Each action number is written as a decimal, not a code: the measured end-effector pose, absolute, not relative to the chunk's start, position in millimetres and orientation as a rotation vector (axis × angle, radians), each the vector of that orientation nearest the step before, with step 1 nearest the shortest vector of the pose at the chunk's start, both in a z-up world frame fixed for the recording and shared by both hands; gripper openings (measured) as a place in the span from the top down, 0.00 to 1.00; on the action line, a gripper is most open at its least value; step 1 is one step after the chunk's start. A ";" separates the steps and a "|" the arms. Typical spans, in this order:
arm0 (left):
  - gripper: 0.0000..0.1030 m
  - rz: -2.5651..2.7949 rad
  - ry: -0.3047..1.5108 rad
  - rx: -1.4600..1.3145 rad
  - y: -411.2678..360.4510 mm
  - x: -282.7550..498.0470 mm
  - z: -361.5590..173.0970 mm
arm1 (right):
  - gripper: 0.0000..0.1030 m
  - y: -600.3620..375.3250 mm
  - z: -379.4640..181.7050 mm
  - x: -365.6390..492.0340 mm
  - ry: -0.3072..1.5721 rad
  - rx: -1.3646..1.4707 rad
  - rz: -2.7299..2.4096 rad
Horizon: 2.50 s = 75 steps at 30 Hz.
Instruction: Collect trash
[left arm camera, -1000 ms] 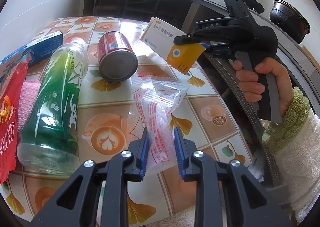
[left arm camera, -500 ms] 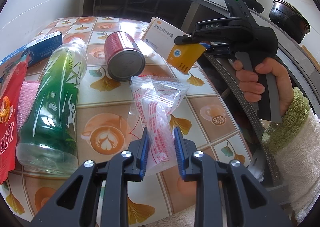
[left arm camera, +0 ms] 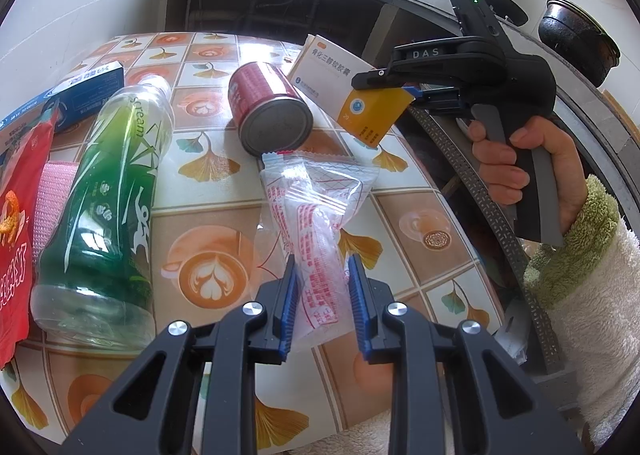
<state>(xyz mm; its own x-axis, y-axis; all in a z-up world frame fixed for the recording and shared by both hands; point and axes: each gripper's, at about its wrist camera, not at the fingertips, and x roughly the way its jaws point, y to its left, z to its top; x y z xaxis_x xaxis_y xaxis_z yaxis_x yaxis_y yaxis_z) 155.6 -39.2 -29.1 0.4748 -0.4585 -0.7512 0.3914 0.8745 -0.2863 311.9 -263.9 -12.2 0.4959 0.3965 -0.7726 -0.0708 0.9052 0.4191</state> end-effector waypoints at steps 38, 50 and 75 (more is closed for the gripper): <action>0.77 -0.529 0.956 -0.104 -34.7 163.2 -33.1 | 0.31 -288.9 9.2 316.3 0.968 0.396 0.233; 0.77 -0.534 0.965 -0.113 -31.8 163.5 -35.5 | 0.34 -203.1 -22.3 344.8 1.182 0.126 0.267; 0.77 -0.666 0.870 -0.036 -84.7 147.3 13.6 | 0.40 -348.9 70.5 150.7 0.773 0.424 0.021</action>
<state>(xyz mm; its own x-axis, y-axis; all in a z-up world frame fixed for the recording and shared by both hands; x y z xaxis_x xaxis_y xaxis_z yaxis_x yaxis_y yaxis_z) 147.3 -84.7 13.6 0.4573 -0.5542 -0.6955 0.5262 0.7991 -0.2908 150.7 -348.9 70.5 0.7197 0.1716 -0.6727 0.1353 0.9157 0.3783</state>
